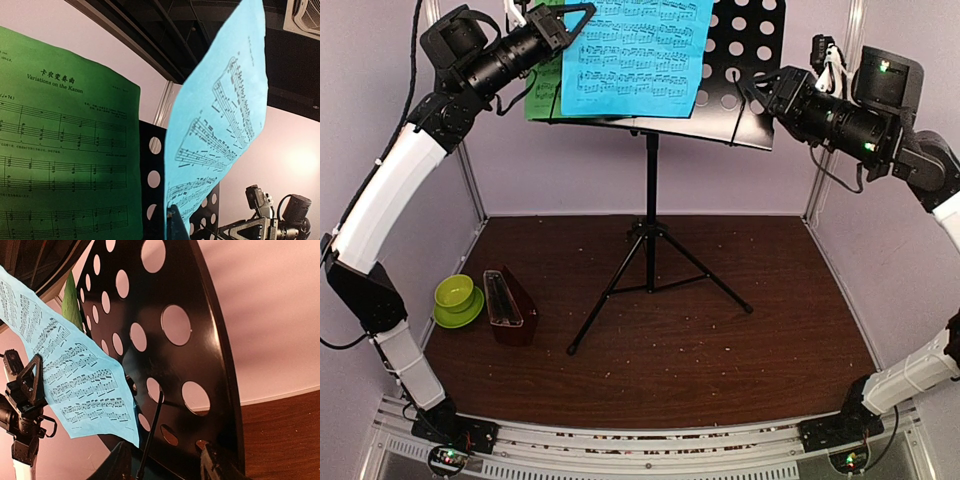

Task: Set up the instrument practice props

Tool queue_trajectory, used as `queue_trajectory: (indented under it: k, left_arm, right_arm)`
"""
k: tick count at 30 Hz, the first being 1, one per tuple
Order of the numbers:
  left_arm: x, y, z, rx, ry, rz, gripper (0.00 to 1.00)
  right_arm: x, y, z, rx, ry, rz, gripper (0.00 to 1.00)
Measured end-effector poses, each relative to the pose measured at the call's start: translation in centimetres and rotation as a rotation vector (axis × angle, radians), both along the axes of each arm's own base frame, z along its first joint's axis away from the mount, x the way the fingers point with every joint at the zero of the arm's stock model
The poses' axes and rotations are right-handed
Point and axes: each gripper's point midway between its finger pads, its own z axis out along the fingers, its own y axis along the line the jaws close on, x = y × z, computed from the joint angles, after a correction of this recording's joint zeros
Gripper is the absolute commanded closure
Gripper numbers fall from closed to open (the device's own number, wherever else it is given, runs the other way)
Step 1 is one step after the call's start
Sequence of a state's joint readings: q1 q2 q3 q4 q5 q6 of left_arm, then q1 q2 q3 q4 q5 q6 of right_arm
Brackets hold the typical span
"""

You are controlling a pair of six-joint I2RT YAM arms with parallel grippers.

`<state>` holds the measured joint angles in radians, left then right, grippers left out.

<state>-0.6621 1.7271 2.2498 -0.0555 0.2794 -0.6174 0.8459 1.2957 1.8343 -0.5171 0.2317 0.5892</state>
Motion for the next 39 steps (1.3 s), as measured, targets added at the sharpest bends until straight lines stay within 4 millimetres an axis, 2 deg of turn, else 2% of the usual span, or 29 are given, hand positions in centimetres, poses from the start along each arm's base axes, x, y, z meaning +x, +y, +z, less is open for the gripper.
queue_trajectory:
  k: [4, 6, 11, 15, 20, 28, 39]
  left_arm:
    - [0.0, -0.1, -0.1, 0.005, -0.005, 0.003, 1.00]
    - [0.0, -0.2, -0.2, 0.009, -0.006, 0.004, 1.00]
    - [0.1, -0.4, -0.6, 0.019, -0.005, 0.008, 1.00]
    - [0.1, -0.3, -0.7, 0.022, -0.003, 0.018, 1.00]
    - [0.4, 0.1, -0.9, 0.020, 0.008, 0.047, 1.00]
    - [1.2, 0.7, -1.2, 0.013, 0.023, 0.102, 1.00]
    - [1.0, 0.7, -0.6, 0.001, -0.009, 0.101, 1.00]
  right_arm:
    - [0.8, 1.2, 0.0, 0.026, 0.027, 0.014, 0.52]
    - [1.3, 2.0, -0.3, 0.027, 0.041, 0.018, 0.56]
    - [2.0, 3.1, -1.1, 0.028, 0.070, 0.034, 0.76]
    - [2.0, 3.1, -1.0, 0.037, 0.073, 0.033, 0.84]
    - [2.0, 3.0, -0.9, 0.055, 0.071, 0.034, 1.00]
    - [1.6, 2.6, -1.0, 0.048, 0.030, 0.035, 1.00]
    - [1.4, 2.8, -1.0, 0.019, -0.049, 0.052, 1.00]
